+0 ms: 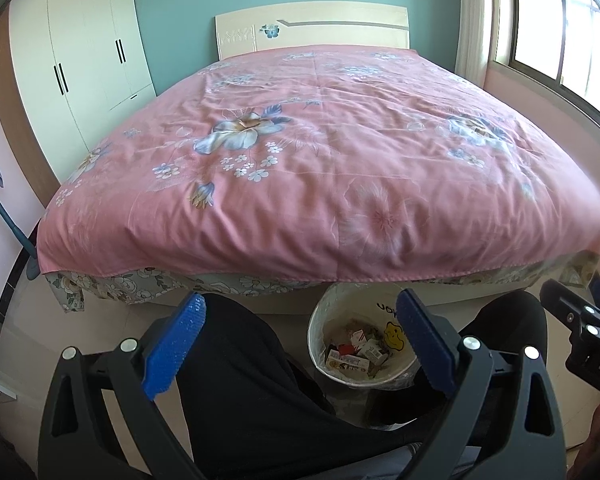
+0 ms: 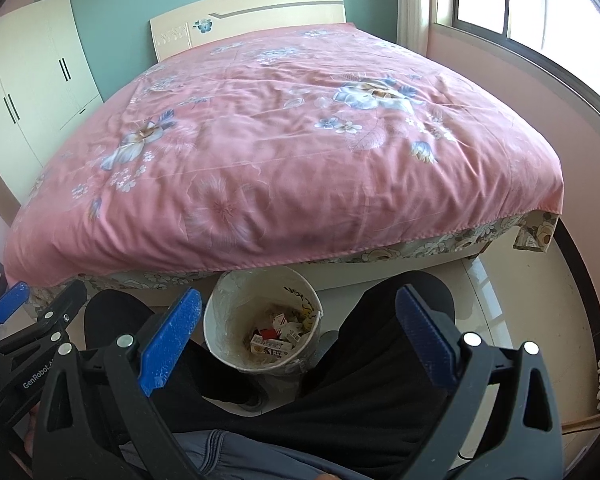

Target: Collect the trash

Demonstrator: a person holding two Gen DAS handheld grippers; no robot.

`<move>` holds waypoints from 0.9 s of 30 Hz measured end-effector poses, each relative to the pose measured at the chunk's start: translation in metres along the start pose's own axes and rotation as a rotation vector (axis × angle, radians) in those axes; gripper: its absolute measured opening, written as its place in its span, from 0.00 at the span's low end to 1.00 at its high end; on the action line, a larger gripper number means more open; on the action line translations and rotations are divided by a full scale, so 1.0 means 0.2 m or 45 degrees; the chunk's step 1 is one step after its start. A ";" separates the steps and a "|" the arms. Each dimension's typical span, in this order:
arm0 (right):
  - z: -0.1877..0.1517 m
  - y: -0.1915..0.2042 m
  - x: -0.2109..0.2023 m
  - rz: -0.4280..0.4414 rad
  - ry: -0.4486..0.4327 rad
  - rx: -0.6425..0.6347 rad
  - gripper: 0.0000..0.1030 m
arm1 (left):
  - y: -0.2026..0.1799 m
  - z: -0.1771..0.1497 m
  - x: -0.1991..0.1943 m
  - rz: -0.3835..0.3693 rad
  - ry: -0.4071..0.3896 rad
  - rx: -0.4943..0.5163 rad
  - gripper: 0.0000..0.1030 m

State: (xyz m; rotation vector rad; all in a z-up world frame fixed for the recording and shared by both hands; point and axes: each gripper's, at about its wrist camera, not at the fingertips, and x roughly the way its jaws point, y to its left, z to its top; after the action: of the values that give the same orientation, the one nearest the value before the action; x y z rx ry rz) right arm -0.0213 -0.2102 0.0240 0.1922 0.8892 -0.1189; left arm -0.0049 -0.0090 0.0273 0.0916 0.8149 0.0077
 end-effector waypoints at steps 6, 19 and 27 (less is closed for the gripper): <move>0.00 0.01 0.00 0.027 0.004 -0.006 0.93 | 0.00 0.00 0.00 0.002 0.004 0.000 0.95; -0.01 0.02 0.00 0.030 0.005 -0.021 0.93 | 0.00 0.00 0.01 -0.002 0.010 0.009 0.95; -0.01 0.02 0.00 0.030 0.004 -0.032 0.93 | 0.00 -0.01 0.02 -0.005 0.017 0.010 0.95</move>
State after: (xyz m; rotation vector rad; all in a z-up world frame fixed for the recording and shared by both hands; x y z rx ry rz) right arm -0.0221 -0.2070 0.0244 0.1795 0.8906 -0.0854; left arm -0.0036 -0.0089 0.0244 0.0973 0.8283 0.0015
